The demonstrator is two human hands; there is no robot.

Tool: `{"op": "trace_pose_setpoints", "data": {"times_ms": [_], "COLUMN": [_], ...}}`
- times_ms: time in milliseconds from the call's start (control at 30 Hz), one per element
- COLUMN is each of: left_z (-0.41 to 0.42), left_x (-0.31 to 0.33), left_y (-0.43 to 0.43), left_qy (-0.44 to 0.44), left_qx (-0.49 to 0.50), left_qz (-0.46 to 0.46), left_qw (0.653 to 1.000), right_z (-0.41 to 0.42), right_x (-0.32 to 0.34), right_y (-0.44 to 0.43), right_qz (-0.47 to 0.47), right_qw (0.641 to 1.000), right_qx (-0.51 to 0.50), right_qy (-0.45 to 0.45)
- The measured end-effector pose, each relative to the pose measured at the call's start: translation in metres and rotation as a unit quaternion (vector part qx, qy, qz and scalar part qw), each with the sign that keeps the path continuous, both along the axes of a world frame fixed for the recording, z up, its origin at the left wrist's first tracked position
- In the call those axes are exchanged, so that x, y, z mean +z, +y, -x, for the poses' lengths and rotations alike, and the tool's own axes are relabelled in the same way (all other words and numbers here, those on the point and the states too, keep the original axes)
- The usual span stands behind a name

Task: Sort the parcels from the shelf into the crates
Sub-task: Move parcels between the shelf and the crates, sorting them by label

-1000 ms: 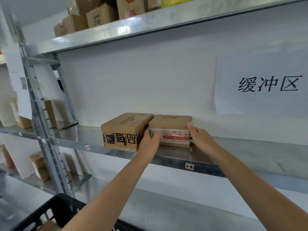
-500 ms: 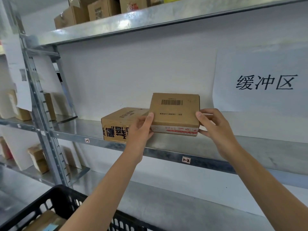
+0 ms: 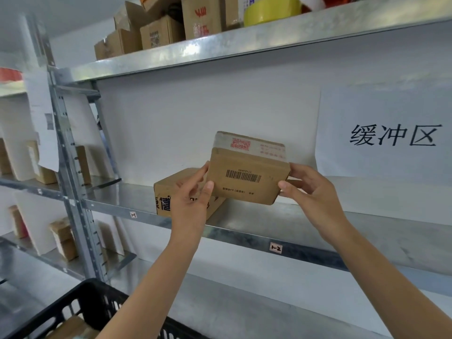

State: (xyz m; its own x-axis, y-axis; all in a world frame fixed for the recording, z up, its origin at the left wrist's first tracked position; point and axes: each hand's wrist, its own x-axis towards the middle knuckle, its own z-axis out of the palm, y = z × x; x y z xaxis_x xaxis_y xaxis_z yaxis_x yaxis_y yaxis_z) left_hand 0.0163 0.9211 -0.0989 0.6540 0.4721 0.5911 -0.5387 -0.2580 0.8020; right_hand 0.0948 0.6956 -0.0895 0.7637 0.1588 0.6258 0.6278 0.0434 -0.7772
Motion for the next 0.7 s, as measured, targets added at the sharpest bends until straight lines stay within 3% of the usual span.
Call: {"op": "trace_pose_setpoints", "data": {"times_ms": [133,300,700], "left_z": [0.001,0.002,0.002], "left_x": [-0.001,-0.006,-0.022], "left_y": [0.001,-0.005,-0.006], "left_qy": [0.011,0.016,0.054], "left_qx": [0.037,-0.003,-0.036], "left_qz": [0.026,0.066,0.127], "left_qw": [0.999,0.998,0.99], "right_z": [0.0,-0.006,-0.018], "right_x": [0.0,-0.002,-0.017], "right_y": [0.006,0.011,0.016], "right_qz": [-0.052,-0.067,-0.038], "right_qw": [0.998,0.995,0.988], "right_qx": [0.039,0.049,0.076], "right_qy": [0.013,0.056,0.128]}}
